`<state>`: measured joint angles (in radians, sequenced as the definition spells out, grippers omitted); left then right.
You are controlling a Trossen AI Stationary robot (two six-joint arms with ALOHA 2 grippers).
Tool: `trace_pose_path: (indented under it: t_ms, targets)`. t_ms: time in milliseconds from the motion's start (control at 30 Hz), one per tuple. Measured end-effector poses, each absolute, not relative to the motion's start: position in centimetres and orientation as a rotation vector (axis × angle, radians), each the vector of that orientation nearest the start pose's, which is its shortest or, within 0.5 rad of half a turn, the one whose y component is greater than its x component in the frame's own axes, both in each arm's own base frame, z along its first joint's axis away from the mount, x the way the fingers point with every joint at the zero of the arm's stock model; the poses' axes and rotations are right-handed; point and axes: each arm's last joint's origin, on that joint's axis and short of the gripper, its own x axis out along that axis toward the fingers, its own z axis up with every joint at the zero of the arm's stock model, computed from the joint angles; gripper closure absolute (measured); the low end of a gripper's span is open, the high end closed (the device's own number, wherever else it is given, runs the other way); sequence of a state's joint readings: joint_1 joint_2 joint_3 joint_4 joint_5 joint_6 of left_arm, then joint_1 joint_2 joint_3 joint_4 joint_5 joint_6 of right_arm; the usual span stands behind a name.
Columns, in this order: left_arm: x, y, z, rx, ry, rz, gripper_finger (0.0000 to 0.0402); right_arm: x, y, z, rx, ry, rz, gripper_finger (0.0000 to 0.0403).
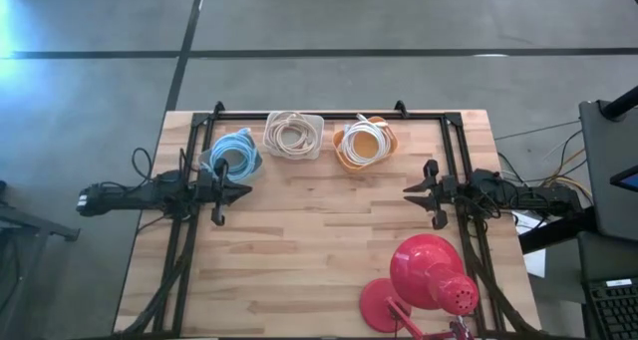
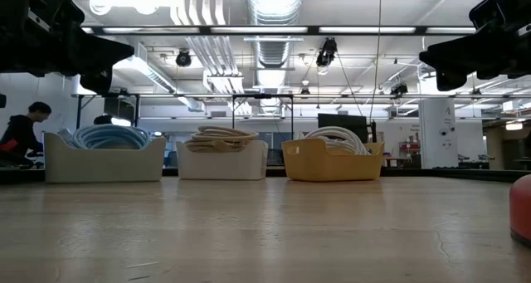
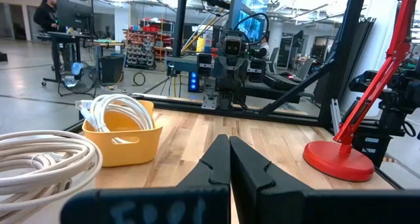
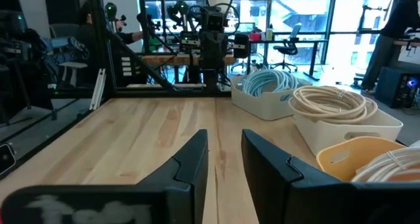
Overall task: Pick & Place USB Port
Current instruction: Return to Home Position
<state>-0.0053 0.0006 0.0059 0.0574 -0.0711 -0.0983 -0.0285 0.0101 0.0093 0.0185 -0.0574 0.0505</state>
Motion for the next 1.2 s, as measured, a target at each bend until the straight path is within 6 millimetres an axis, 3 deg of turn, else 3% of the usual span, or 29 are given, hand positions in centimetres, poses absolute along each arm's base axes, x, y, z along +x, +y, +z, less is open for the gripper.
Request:
trace_pose_path:
  t_ms: [467,1200]
  targets:
    - [9.71,0.15,17.10,-0.101,-0.066,0.063,0.0401,9.77,-0.11,16.78,0.049,-0.017,0.029,0.0335]
    - [9.71,0.15,17.10,-0.101,-0.066,0.062,0.0401,9.77,-0.11,16.78,0.049,-0.017,0.029,0.0317]
